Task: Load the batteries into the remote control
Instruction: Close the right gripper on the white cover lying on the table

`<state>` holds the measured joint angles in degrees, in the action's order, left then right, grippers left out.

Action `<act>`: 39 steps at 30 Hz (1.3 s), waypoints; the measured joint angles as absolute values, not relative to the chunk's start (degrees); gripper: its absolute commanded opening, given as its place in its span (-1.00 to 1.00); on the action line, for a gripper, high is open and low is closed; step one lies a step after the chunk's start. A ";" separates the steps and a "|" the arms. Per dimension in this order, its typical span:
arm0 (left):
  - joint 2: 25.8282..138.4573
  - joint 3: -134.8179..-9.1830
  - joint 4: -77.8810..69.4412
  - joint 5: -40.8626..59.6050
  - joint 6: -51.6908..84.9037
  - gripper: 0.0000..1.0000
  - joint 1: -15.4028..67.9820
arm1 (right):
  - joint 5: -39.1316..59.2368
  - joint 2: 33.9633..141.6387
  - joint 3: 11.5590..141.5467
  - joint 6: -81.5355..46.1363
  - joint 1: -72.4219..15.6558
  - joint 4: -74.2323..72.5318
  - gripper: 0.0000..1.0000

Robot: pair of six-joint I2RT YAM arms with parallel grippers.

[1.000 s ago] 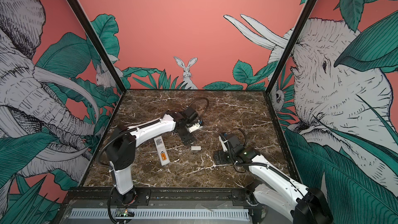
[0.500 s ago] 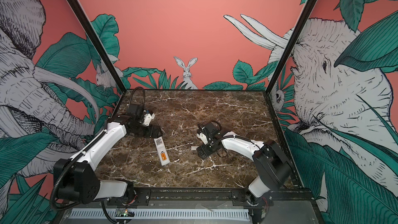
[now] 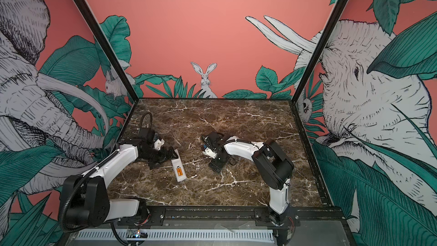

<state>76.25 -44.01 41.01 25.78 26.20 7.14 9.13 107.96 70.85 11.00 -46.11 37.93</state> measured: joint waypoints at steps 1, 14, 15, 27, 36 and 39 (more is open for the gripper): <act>76.51 -43.09 40.27 25.80 26.81 0.99 7.11 | 8.97 108.40 71.42 11.77 -46.11 38.22 0.64; 81.12 -39.92 31.20 29.12 30.44 0.99 6.92 | 7.79 112.99 77.67 17.67 -46.19 40.56 0.32; 81.38 -40.07 31.03 29.63 30.52 0.99 6.87 | 7.77 113.10 77.76 17.98 -46.28 40.58 0.22; 83.20 -39.97 23.51 32.12 32.75 0.99 13.04 | 7.49 111.22 74.19 15.68 -47.97 36.67 -0.25; 82.76 -38.22 17.19 32.14 38.59 0.99 20.01 | 7.90 105.32 65.63 10.50 -48.01 31.73 -0.43; 82.28 -37.65 16.29 31.94 40.27 0.99 22.02 | 8.69 103.85 63.59 7.88 -48.01 30.65 -0.44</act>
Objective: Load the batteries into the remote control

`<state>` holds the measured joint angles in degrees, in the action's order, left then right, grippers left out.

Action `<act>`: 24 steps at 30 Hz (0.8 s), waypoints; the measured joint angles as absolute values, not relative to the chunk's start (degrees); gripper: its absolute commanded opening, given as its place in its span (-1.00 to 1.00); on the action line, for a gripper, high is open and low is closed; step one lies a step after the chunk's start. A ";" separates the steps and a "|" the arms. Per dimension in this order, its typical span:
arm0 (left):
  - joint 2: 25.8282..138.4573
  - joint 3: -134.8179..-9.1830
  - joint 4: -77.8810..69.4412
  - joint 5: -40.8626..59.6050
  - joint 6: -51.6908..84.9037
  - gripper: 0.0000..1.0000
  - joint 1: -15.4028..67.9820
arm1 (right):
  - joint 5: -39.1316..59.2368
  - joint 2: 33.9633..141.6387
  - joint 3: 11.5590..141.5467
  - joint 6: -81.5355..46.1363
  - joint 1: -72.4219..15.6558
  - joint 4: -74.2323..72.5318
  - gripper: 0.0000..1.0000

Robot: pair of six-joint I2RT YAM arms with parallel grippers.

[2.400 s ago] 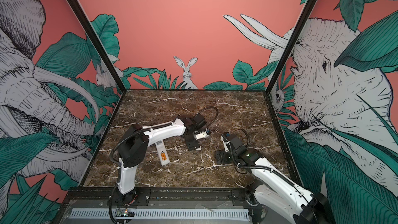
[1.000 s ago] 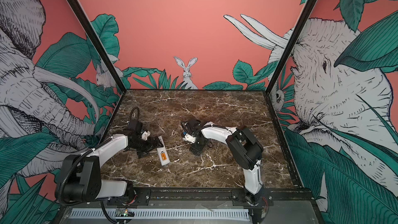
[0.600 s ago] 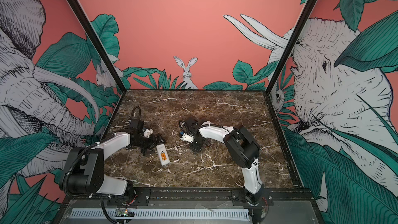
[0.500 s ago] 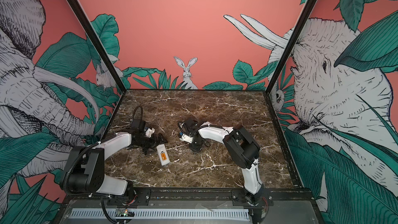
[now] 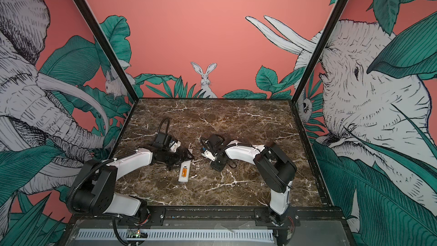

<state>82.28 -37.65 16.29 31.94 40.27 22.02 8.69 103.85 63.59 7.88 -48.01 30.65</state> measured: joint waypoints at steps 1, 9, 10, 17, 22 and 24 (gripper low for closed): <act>81.97 -37.39 16.14 31.92 40.82 0.99 22.70 | 8.93 103.57 63.22 7.01 -48.01 30.50 -0.45; 78.76 -34.20 14.24 31.40 44.73 0.99 26.83 | 9.56 102.00 60.99 1.08 -48.01 28.64 -0.52; 78.81 -34.17 13.85 31.18 45.34 0.99 27.55 | 9.58 101.73 60.62 0.27 -48.01 28.25 -0.52; 82.52 -36.21 10.17 30.87 49.19 0.99 34.39 | 8.34 99.18 57.25 -6.35 -48.01 26.30 -0.54; 84.29 -37.50 8.82 30.85 50.59 0.99 36.32 | 6.79 97.21 54.76 -10.20 -48.01 24.84 -0.55; 84.29 -37.58 9.06 30.61 50.65 0.99 36.34 | 6.17 96.73 54.26 -11.07 -48.01 24.77 -0.56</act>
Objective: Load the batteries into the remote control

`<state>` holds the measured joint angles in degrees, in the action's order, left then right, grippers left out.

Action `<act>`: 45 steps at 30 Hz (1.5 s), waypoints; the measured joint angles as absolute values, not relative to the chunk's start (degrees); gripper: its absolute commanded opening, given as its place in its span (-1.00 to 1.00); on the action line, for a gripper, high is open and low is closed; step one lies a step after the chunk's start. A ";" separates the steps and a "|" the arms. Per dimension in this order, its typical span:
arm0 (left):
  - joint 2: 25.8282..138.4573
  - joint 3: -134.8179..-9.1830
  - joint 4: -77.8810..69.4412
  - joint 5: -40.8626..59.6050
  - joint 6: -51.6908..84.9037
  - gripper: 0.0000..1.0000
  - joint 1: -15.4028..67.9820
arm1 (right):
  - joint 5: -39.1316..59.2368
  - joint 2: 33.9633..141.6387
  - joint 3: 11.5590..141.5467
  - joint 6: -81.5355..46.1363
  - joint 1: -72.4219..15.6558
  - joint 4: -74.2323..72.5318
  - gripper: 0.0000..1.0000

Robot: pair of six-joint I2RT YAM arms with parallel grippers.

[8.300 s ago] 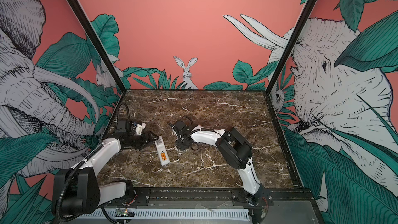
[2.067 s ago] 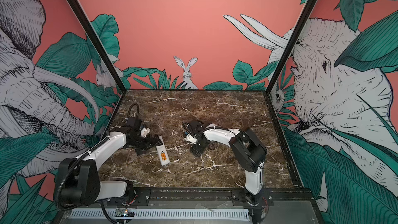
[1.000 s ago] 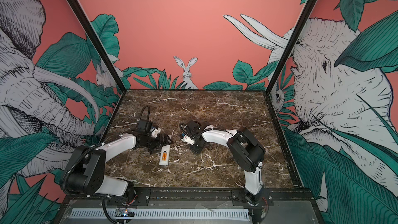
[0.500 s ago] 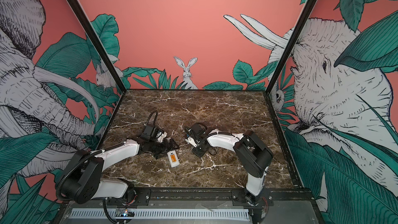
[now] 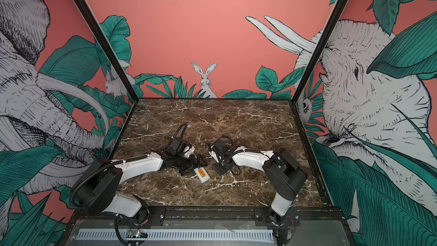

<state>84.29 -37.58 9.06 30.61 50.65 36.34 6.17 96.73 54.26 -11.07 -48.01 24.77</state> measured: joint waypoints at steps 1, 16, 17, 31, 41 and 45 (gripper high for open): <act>84.20 -37.69 9.30 30.37 50.63 0.99 36.36 | 5.98 96.57 54.11 -11.40 -48.01 24.86 -0.56; 79.64 -40.58 23.55 20.43 43.11 0.99 36.03 | 8.38 91.44 52.27 -10.31 -48.07 24.36 -0.49; 79.20 -40.66 24.14 20.21 42.72 0.99 35.77 | 8.38 91.77 52.31 -10.35 -48.07 24.43 -0.49; 66.98 -43.70 31.48 19.25 33.34 0.99 23.94 | 5.28 98.15 56.12 -10.96 -49.30 25.36 -0.11; 66.50 -46.17 37.43 20.29 25.76 0.99 22.90 | -0.23 101.84 60.86 -12.43 -51.86 28.18 -0.46; 66.52 -48.58 41.74 21.26 21.89 0.99 22.72 | -1.15 102.02 61.65 -12.95 -52.27 28.75 -0.49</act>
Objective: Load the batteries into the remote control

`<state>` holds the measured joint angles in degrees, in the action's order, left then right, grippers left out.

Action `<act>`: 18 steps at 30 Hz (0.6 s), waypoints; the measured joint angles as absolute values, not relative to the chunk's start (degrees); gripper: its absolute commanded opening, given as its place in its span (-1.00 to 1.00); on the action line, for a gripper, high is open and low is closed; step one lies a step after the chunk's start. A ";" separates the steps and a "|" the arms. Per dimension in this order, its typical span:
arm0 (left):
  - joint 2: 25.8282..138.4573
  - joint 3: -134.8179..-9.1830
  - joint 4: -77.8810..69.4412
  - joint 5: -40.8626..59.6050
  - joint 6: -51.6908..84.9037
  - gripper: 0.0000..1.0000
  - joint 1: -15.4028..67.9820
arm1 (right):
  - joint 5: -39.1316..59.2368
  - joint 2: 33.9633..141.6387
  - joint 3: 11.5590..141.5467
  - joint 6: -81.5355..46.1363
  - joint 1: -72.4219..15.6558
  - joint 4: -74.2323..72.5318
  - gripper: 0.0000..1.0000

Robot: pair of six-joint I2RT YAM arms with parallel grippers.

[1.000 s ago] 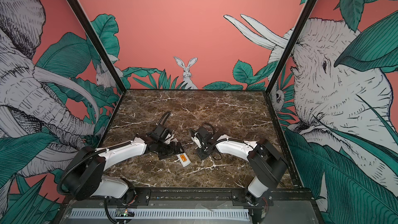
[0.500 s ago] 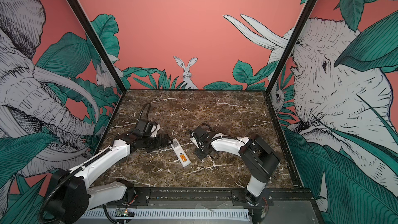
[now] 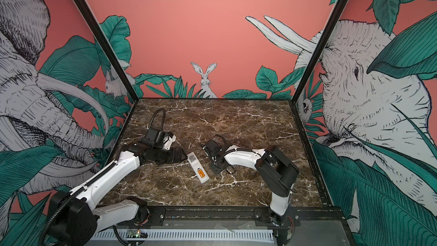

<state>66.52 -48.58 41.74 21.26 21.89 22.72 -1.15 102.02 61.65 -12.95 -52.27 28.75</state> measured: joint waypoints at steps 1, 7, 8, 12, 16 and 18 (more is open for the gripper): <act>66.52 -49.45 42.61 22.02 20.80 0.99 22.72 | -1.08 101.89 61.65 -12.95 -52.40 28.58 -0.50; 66.11 -50.96 44.97 27.27 16.27 0.99 22.72 | 2.79 96.77 60.01 -13.32 -53.56 24.18 -0.50; 65.89 -51.11 45.34 27.66 15.73 0.99 22.72 | 3.57 95.53 59.83 -13.43 -53.89 23.31 -0.50; 64.45 -53.54 48.38 28.08 12.45 0.99 22.72 | 5.52 92.64 59.75 -14.24 -55.96 18.74 -0.50; 62.59 -54.98 49.43 29.43 10.09 0.99 22.72 | 6.24 93.14 59.31 -15.16 -58.61 15.14 -0.51; 61.58 -54.98 49.89 30.02 9.45 0.99 22.72 | 6.15 93.62 58.72 -15.51 -59.88 13.23 -0.52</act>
<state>61.58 -54.98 49.89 30.02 9.45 22.72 6.15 93.62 58.72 -15.51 -59.88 13.23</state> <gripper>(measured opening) 0.994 0.246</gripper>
